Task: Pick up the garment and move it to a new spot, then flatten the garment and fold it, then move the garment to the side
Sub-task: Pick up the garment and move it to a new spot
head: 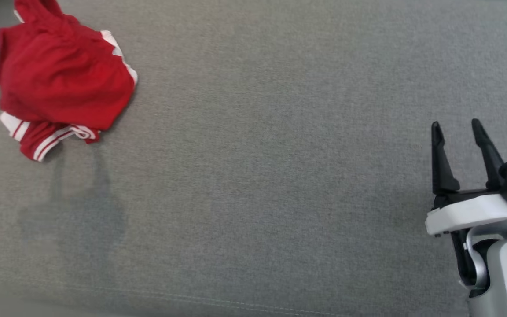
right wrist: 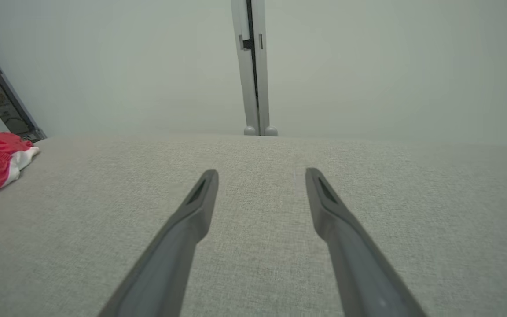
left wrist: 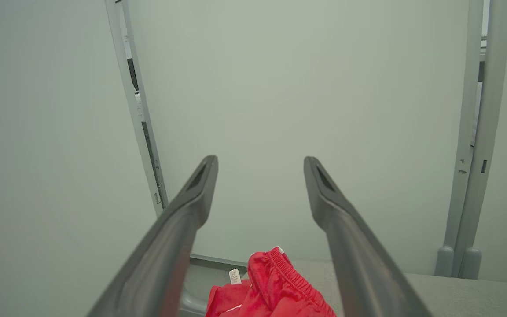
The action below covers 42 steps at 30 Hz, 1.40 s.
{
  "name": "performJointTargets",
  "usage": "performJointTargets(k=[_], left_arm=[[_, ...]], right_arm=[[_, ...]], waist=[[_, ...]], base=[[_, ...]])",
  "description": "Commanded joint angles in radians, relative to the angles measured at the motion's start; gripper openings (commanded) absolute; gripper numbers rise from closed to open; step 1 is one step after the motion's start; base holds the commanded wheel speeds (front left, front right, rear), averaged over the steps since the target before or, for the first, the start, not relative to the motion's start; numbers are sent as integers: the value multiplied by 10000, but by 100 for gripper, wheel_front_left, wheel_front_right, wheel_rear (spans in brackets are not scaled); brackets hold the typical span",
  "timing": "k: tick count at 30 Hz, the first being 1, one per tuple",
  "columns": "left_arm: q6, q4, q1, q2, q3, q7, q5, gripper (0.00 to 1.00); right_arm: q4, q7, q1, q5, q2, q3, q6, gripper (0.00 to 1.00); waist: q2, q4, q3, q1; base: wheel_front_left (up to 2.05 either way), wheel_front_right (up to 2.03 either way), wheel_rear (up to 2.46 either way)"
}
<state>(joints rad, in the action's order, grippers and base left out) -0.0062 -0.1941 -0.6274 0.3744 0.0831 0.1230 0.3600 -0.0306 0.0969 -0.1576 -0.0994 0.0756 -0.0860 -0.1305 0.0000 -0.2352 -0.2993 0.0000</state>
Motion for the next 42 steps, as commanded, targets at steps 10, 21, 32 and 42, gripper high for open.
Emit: performJointTargets(k=[10, 21, 32, 42], left_arm=[[-395, -2431, -2087, 594, 19, -569, 440, 100], [-665, -6068, -3102, 643, -45, -1275, 889, 100], [-860, -7912, -3528, 737, -415, -685, 756, 0], [-1002, -7982, -3894, 1072, -755, 842, 407, 0]], right_arm=[[-661, -30, -462, 88, 123, -467, -4, 100], [-612, 38, -740, 132, 56, -382, -3, 100], [-316, 108, -718, 90, 9, -188, -3, 100], [223, 328, -517, -50, -61, 39, -3, 100]], waist=[[0, 1654, -2284, 0], [0, 1806, -2619, 0], [0, 1766, -2213, 0], [0, 1751, -1210, 0]], base=[[0, 0, 0], [0, 0, 0], [0, 0, 0], [0, 0, 0]])
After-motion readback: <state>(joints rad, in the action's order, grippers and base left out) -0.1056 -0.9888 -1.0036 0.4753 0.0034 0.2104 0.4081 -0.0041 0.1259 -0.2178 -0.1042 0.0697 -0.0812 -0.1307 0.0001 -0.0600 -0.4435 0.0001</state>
